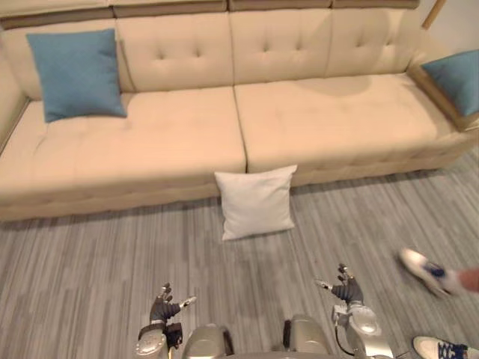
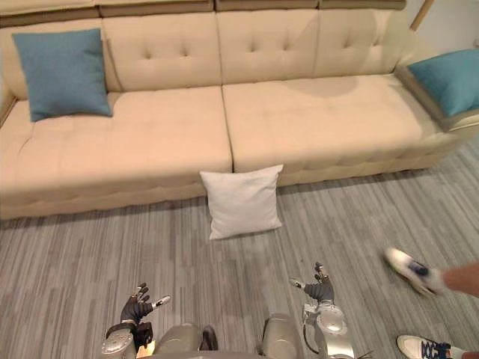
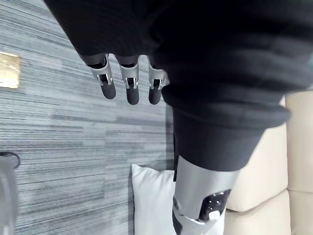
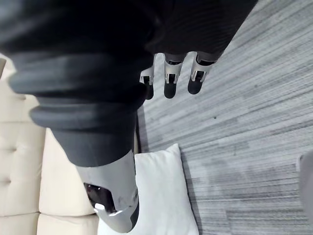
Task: Pick up cushions and gather them together orderly.
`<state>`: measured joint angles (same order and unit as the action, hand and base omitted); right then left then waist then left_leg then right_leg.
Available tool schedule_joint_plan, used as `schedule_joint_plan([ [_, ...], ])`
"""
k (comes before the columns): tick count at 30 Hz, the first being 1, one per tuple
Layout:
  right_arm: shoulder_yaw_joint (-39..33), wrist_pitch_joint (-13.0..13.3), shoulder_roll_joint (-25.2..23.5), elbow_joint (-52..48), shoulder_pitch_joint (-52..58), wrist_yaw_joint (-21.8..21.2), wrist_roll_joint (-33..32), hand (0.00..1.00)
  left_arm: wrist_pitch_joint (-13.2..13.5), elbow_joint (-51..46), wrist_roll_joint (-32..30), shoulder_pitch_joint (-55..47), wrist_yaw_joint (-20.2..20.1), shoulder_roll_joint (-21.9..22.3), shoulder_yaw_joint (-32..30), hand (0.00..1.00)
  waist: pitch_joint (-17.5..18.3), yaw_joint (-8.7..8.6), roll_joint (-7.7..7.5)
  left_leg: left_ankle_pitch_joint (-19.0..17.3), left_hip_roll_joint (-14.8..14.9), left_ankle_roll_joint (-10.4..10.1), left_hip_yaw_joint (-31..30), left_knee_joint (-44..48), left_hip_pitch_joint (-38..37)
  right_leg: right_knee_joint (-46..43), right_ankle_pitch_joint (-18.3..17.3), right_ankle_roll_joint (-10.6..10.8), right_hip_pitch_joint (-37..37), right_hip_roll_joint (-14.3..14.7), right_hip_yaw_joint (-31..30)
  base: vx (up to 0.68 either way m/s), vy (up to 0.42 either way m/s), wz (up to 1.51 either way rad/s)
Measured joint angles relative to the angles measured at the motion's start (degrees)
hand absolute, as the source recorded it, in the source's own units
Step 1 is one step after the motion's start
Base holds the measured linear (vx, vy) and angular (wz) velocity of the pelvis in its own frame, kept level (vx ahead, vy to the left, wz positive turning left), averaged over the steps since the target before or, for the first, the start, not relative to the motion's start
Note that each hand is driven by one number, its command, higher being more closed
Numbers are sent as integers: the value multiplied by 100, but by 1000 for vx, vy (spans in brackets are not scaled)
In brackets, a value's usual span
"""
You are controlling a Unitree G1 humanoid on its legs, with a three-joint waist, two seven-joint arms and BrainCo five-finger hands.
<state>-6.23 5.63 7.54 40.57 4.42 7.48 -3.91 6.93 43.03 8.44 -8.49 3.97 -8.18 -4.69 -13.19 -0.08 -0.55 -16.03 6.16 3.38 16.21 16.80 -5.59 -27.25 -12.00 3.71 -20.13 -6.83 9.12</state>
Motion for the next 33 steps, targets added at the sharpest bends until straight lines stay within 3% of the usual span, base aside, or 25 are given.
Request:
schedule_joint_plan([
  [1,-2,0,22,37,-2,0,-1,0,0,50,-1,11,15,-3,0,0,-3,-77,-45,-26,22,-94,-127,-120,-169,1005,555,56,4,54,-98,335,-164,51],
  [2,-9,0,21,48,9,1,-1,0,1,56,-1,-7,18,-36,-2,0,4,-99,-98,-62,-10,-213,-207,-176,-272,1468,863,120,40,80,-188,509,-295,65],
  [3,-28,2,50,103,64,1,0,0,0,109,-10,-23,10,-58,4,0,-46,-123,-179,-213,-87,-529,-448,-224,-512,1674,1642,102,128,55,-354,423,-265,54],
  [4,-102,-20,109,159,50,4,0,0,-3,216,-12,4,12,11,1,0,-66,-157,-66,-295,24,-657,-675,-229,-656,1366,1881,-127,116,139,-414,507,-312,36],
  [5,-123,-60,176,158,-14,0,0,0,3,259,-13,1,12,86,2,0,-39,-125,88,-202,195,-766,-872,-106,-676,980,1509,-205,9,259,-351,422,-255,22],
  [6,-136,-61,171,94,-18,-5,0,0,2,262,-15,11,16,106,-5,0,-48,-124,126,-35,310,-1015,-1105,319,-467,710,1248,-333,9,286,-213,409,-266,18],
  [7,-179,-62,153,72,5,-8,1,0,4,258,-15,27,14,125,-11,0,-53,-141,128,62,372,-1113,-1213,669,-321,616,1138,-359,61,289,-128,474,-333,47],
  [8,-228,-75,131,72,53,0,-4,0,2,258,-14,56,14,181,-45,0,-61,-171,141,393,556,-1204,-1315,1637,68,592,937,-418,304,342,37,305,-224,47],
  [10,-221,-77,102,29,91,11,-11,0,3,252,-13,58,15,272,-59,0,-75,-99,155,573,937,-1136,-1154,3051,622,829,771,-611,808,540,122,361,-198,17],
  [12,-297,-59,50,-168,99,10,-17,0,2,247,-12,71,14,363,-57,0,-73,29,133,356,1021,-945,-827,3374,1007,1073,740,-667,1151,615,133,373,-138,-13],
  [13,-354,-31,29,-241,91,19,-60,0,2,231,-11,106,8,446,-54,0,-82,55,130,264,970,-795,-608,3093,1226,1204,748,-653,1309,607,125,276,-22,-6],
  [15,-448,-29,7,-253,74,27,-95,0,2,219,-12,117,4,509,-54,0,-79,100,157,187,898,-796,-371,2275,1464,1307,759,-626,1418,587,108,257,34,-7],
  [17,-596,-35,-26,-216,73,112,-119,0,-9,234,-16,136,10,489,-52,0,-107,97,257,488,754,-821,-290,730,1450,1295,680,-458,1484,591,87,240,121,-5],
  [21,-617,-53,-94,-211,109,133,-114,0,-5,231,-12,272,37,435,-47,0,-165,120,191,500,436,-793,-187,634,1363,1083,505,-184,1386,297,-9,147,115,5],
  [23,-483,-48,-89,-251,-241,241,-99,0,2,123,2,519,136,333,-39,0,-399,127,213,362,452,-619,-176,995,1761,611,456,-148,880,261,-151,-8,130,-17],
  [27,-398,-25,-39,-333,-947,469,-125,0,43,55,248,1273,314,41,-38,0,-924,215,162,-14,574,-508,-185,1835,2732,-303,114,-119,-168,182,-279,-120,63,-16],
  [33,-296,-32,136,-292,-1859,839,-452,0,121,28,685,2290,591,8,-46,0,-1281,220,149,-160,603,-421,-404,2659,4282,-1117,-21,-109,-1652,74,-257,-150,11,5],
])
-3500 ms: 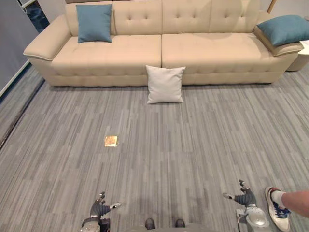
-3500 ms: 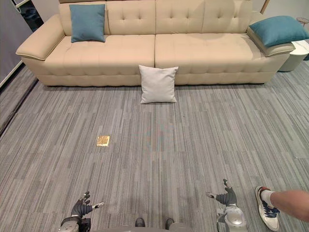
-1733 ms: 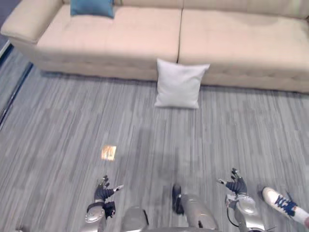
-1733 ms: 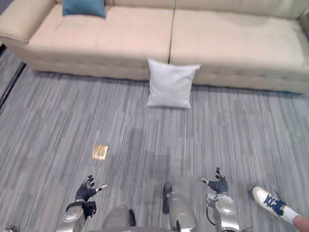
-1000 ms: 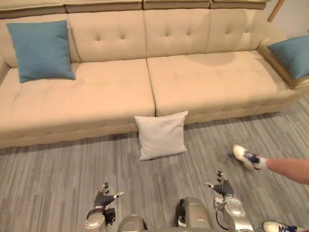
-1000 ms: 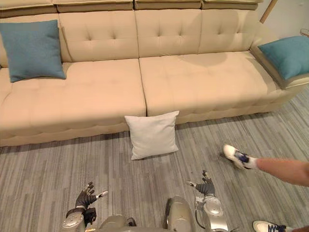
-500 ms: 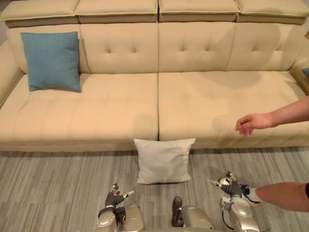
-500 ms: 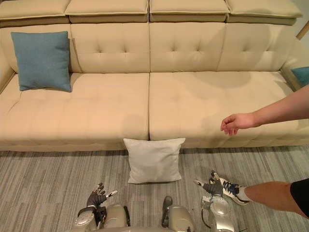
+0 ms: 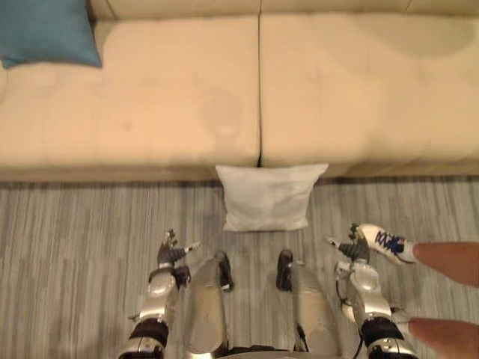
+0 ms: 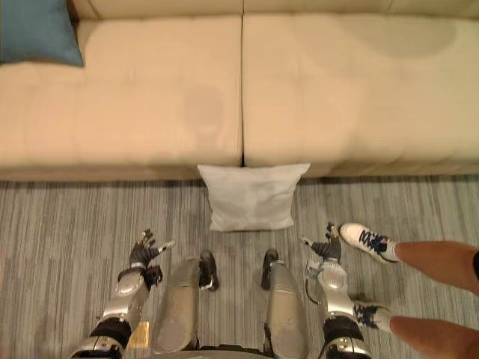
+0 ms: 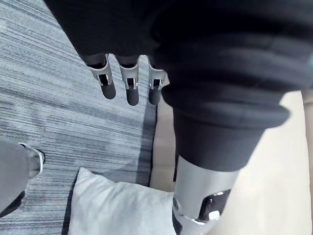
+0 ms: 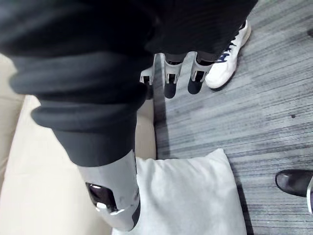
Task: Pick up cushions and gather them together orderly.
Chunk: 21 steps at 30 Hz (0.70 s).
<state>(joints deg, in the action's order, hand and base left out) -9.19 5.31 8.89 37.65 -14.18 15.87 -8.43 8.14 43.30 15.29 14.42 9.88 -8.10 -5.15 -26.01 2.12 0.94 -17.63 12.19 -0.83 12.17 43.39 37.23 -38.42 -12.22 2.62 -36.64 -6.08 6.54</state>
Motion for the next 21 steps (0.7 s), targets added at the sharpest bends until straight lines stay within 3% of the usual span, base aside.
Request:
schedule_joint_plan([
  [8,396,-8,137,225,-2449,383,-204,0,106,-74,378,1947,297,3,-329,0,-544,16,-14,57,86,120,-191,877,2124,-924,0,-53,-2065,-63,19,-46,-11,0],
  [14,838,13,153,121,-3629,744,-270,0,122,-270,446,2707,497,135,-377,0,-549,13,-11,85,88,161,-273,1165,2769,-1301,-13,-70,-2726,-98,8,-41,-25,3],
  [21,960,41,-48,-77,-4073,999,-222,0,131,-475,441,3240,629,352,3,0,-549,2,-12,248,46,216,-270,1151,3206,-1358,23,-121,-3175,-157,9,-64,-24,5],
])
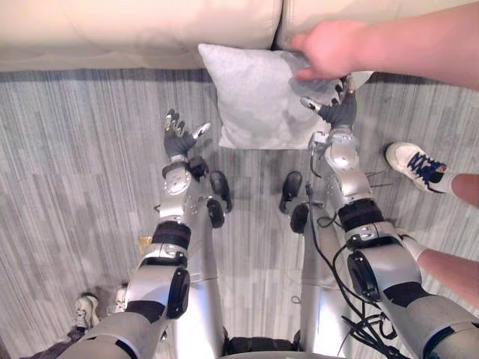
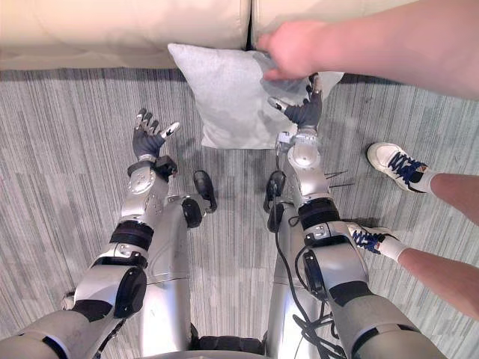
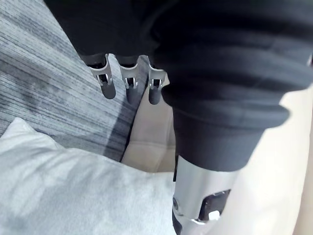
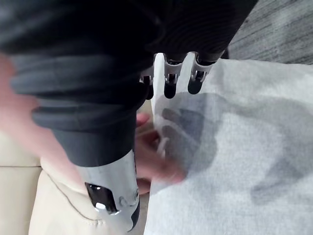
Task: Pick up cushions and gather them together orderly.
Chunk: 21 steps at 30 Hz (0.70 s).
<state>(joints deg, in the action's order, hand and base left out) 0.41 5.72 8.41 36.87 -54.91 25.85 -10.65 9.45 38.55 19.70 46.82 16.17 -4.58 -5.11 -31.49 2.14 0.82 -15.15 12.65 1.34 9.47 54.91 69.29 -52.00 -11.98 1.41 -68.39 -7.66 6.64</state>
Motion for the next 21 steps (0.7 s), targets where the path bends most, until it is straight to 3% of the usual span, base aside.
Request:
schedule_joint_plan([
  [4,9,14,-74,0,-137,30,34,0,-3,19,-9,290,47,104,117,0,0,-108,0,58,-8,-11,-34,-43,101,11,17,-26,-85,-8,51,-23,-11,3],
  [6,-43,178,-111,-94,-144,173,186,0,-4,26,-11,446,52,112,237,0,1,-147,-1,75,-8,-33,-44,-70,100,27,25,-35,-85,-5,63,0,0,0],
  [11,-168,295,228,-235,-132,224,228,0,-3,26,-17,606,54,114,387,0,3,-315,2,130,50,-76,-49,-139,78,144,118,-90,-79,90,60,-47,-9,-9],
  [18,-172,315,324,-249,617,247,230,0,-4,-24,-115,237,53,179,621,0,15,-341,11,251,141,-235,-66,-463,-499,406,178,-177,439,237,111,-55,-46,-4],
  [21,-96,231,282,-249,1126,32,227,0,-4,-315,-243,-184,50,171,788,0,26,-292,21,315,146,-336,-63,-744,-901,647,227,-257,824,291,159,-37,-44,0],
])
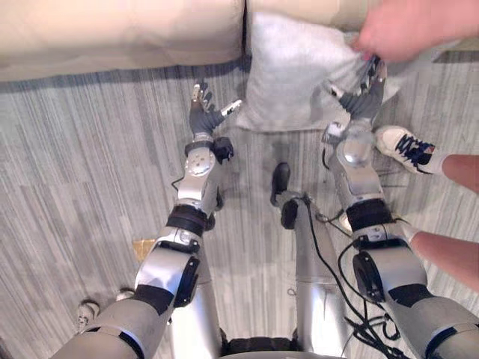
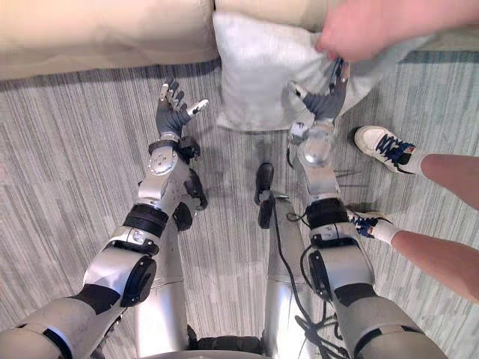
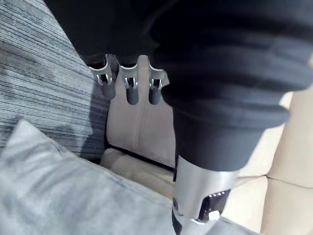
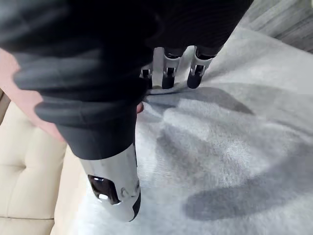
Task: Pick up cushions and gather them together orderly.
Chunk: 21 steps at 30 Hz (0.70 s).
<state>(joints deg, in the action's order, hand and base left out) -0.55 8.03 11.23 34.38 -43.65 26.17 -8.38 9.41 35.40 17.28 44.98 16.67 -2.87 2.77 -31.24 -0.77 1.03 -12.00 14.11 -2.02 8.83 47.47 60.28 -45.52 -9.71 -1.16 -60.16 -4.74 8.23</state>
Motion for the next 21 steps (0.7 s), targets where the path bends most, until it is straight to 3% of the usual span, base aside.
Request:
schedule_joint_plan([
  [6,130,-42,-499,-755,1298,-289,-3,0,3,-336,-23,-1139,-51,1,221,0,82,71,4,77,-21,-61,31,-608,-1291,600,3,-4,1334,46,113,40,-24,9],
  [8,60,25,-573,-903,1991,-385,-5,0,7,-364,-27,-1817,-155,42,337,0,543,182,-3,78,-63,-62,97,-879,-1620,861,1,-1,1655,45,114,111,33,8],
  [12,-19,41,-758,-947,3041,-547,-9,0,4,-382,-65,-2941,-297,-29,339,0,641,205,-11,118,-194,-85,172,-1449,-2784,1376,-12,37,2804,14,142,151,27,11],
  [14,-95,32,-805,-903,3756,-791,-4,0,-5,-348,-96,-3599,-457,-104,320,0,911,220,-15,228,-325,-114,242,-1943,-3344,1712,11,93,3289,-29,134,144,10,9],
  [15,-151,33,-811,-823,3895,-847,-3,0,-6,-276,-118,-3755,-503,-137,311,0,973,220,-9,276,-356,-113,258,-2084,-3494,1816,30,121,3430,-32,138,208,-6,11],
  [17,-488,-33,-724,205,4309,-1069,26,0,-38,478,-303,-4273,-712,-236,83,0,1452,171,-10,477,-519,-197,258,-2762,-4161,2409,142,200,4048,-11,177,220,-6,9],
  [21,-787,-204,-560,989,4505,-1286,377,0,-133,1118,-695,-4535,-940,-389,-142,0,1708,155,-9,707,-556,-233,327,-3420,-4702,3118,427,210,4605,106,178,105,-2,-5],
])
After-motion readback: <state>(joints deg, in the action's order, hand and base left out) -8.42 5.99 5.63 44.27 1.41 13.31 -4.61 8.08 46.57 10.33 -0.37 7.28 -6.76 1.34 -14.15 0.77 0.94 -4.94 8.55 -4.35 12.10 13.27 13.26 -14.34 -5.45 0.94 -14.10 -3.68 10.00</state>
